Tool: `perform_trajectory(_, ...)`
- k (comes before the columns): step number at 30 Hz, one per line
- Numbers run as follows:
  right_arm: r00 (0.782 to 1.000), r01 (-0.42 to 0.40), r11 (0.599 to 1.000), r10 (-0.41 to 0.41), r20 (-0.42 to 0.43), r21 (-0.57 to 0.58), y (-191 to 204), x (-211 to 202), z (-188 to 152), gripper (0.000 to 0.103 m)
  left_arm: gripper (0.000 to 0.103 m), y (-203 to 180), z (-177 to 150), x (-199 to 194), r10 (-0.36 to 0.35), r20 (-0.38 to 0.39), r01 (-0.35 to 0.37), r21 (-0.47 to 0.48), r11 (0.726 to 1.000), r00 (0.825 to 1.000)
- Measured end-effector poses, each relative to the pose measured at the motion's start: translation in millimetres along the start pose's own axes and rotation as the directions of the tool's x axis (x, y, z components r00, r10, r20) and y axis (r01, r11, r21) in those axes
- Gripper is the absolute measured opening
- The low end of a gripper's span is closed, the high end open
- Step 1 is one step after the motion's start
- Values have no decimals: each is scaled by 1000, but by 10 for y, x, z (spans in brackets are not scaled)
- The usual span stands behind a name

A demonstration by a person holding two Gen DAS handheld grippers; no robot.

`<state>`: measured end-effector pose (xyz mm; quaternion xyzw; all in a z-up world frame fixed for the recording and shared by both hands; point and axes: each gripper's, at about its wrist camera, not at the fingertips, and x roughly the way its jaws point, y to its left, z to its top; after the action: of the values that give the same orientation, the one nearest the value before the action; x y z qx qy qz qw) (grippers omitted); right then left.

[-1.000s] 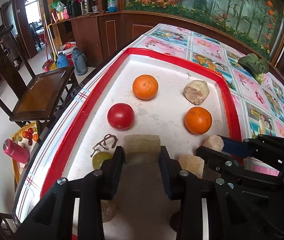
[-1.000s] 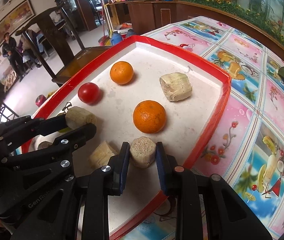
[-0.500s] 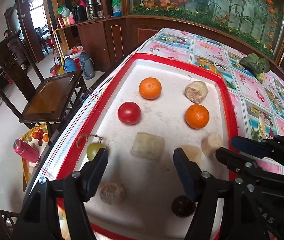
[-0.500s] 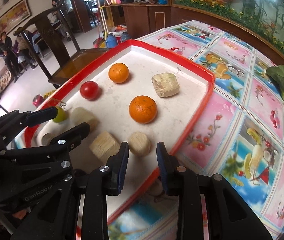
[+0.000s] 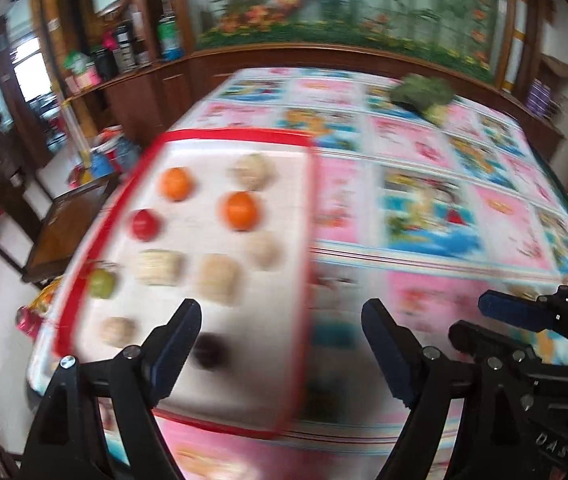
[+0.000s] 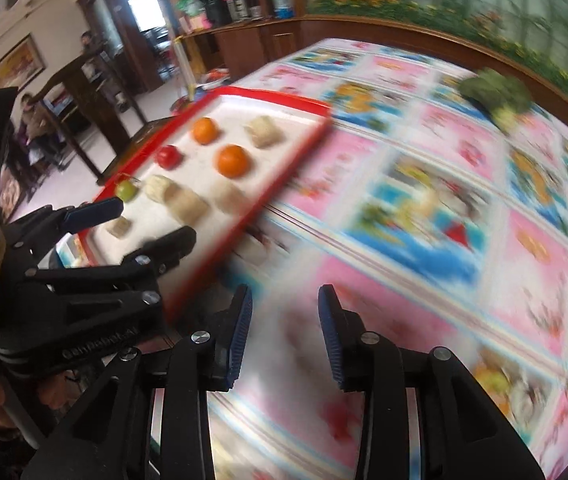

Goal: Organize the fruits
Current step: 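Move both open tools toward the red tomato and tan piece on the tablecloth, then grasp the red tomato with the right tool while the left tool grasps a tan piece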

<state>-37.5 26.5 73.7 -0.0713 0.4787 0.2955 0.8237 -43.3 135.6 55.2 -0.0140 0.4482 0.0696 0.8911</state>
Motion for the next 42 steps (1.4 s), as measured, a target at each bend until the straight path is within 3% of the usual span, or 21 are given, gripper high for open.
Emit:
perform_trajectory(7, 986, 147, 969, -161, 53, 197, -1042, -575, -501, 34, 85, -957, -45, -13, -101, -35, 105, 183, 977, 994)
perform_trajectory(12, 938, 285, 881, -337, 78, 379, -2181, -1074, -737, 34, 85, -1556, -44, -40, -160, -64, 171, 257, 951, 985)
perform_trajectory(16, 895, 372, 810, -442, 56, 454, -2993, -1309, -850, 34, 85, -2045, -39, -30, -191, -99, 212, 293, 932, 977)
perform_trajectory(22, 868, 437, 781, -496, 16, 446, -3745, -1247, -794, 34, 85, -2480, -37, 2, -204, -132, 235, 301, 924, 970)
perform_trajectory(29, 878, 433, 777, -479, -16, 458, -4164, -1035, -689, 38, 85, -2674, 46, 118, -185, -157, 223, 281, 933, 970)
perform_trajectory(35, 864, 478, 787, -501, -48, 390, -4207, -909, -671, 35, 85, -2996, 77, 172, -226, -186, 273, 291, 917, 956)
perform_trajectory(37, 859, 489, 792, -510, -43, 365, -4198, -906, -675, 30, 85, -3114, 82, 203, -221, -191, 272, 305, 913, 956)
perform_trajectory(42, 854, 500, 801, -518, -37, 330, -4155, -907, -695, 29, 85, -3347, 86, 268, -220, -198, 277, 337, 900, 955)
